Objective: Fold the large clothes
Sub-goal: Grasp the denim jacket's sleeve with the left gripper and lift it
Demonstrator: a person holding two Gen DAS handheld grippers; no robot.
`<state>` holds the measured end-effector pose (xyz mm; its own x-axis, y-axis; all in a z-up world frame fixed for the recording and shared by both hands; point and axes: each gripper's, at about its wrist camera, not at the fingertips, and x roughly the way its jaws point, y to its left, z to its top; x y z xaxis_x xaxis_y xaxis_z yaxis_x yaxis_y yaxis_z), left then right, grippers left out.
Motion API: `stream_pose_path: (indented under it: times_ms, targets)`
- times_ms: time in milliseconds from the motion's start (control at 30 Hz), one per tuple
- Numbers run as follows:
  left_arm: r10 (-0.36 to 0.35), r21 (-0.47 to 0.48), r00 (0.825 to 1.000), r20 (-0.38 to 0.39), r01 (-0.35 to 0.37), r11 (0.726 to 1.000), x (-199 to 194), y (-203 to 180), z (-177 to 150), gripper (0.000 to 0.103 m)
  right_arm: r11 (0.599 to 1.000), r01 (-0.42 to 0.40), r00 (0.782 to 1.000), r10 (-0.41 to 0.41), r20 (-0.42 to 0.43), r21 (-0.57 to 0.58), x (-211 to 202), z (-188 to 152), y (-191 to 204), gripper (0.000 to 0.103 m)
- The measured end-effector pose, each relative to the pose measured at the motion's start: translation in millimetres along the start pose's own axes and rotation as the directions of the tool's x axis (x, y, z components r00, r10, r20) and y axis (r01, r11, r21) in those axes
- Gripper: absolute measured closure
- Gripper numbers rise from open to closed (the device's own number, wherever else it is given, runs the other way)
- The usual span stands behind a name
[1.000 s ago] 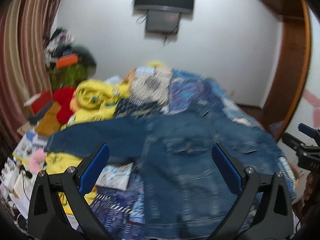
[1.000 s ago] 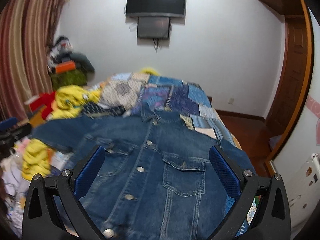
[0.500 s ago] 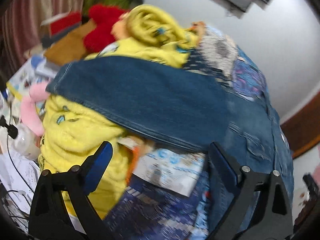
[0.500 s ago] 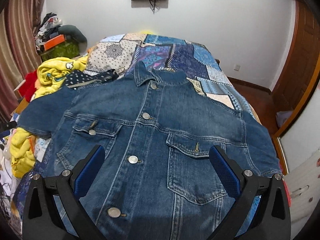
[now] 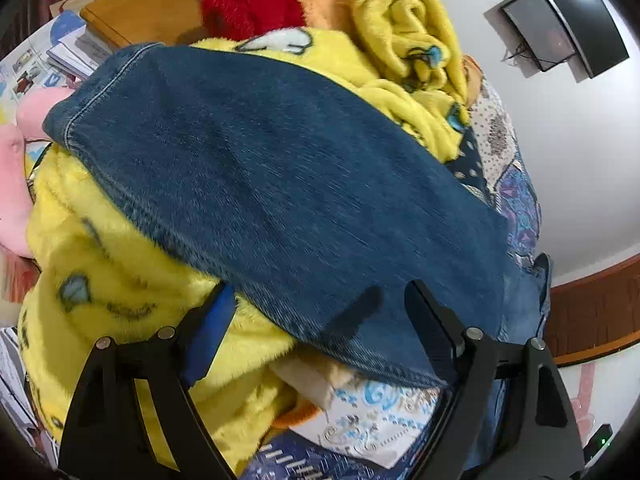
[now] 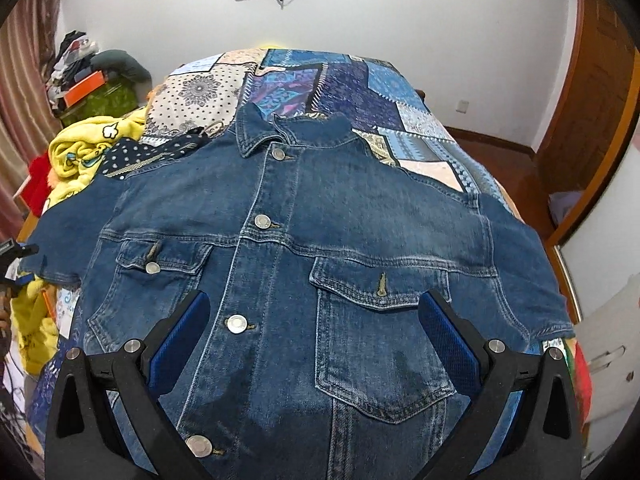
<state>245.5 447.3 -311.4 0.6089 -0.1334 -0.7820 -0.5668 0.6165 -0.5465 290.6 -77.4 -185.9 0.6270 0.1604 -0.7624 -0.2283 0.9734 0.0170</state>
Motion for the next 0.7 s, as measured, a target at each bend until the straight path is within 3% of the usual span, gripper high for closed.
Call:
stream_pose_path:
  times_ms: [133, 233, 300, 367, 433, 567, 633, 700]
  targets:
    - [0.018, -0.018, 1.000, -0.002, -0.018, 1.000, 5.3, 4.0, 7.1, 0.022, 1.000, -0.005, 1.000, 0.005, -0.009, 0.004, 1.1, -0.4, 0.8, 0.000]
    - [0.082, 0.008, 0.997, 0.013, -0.082, 0.997, 4.3, 1.2, 13.8, 0.039, 1.000, -0.005, 1.000, 0.005, -0.004, -0.005, -1.9, -0.4, 2.9, 0.000]
    - [0.138, 0.030, 0.989, 0.045, -0.139, 0.990, -2.6, -3.3, 17.7, 0.061, 1.000, -0.004, 1.000, 0.004, 0.003, -0.013, -5.2, -0.5, 3.6, 0.000]
    - [0.199, 0.063, 0.978, 0.068, -0.203, 0.977, -9.5, -11.2, 21.1, 0.074, 1.000, 0.002, 1.000, -0.002, 0.016, -0.026, -9.7, -1.3, 4.3, 0.000]
    - [0.265, 0.123, 0.961, 0.077, -0.273, 0.954, -11.7, -24.4, 23.1, 0.079, 0.999, 0.014, 0.999, -0.013, 0.030, -0.042, -14.1, -1.2, 5.1, 0.000]
    - [0.380, 0.274, 0.907, 0.185, -0.418, 0.866, -33.3, -66.6, 15.4, 0.088, 0.997, 0.030, 0.999, -0.027, 0.047, -0.071, -20.1, 0.2, 5.6, 0.000]
    - [0.379, 0.320, 0.890, 0.252, -0.446, 0.835, -46.7, -92.7, 15.6, 0.089, 0.996, 0.027, 0.998, -0.023, 0.053, -0.080, -23.5, 1.2, 5.5, 0.000]
    - [0.346, 0.360, 0.890, 0.297, -0.440, 0.823, -61.5, -118.6, 15.2, 0.090, 0.996, 0.022, 0.998, -0.017, 0.060, -0.084, -27.2, 2.1, 5.5, 0.000]
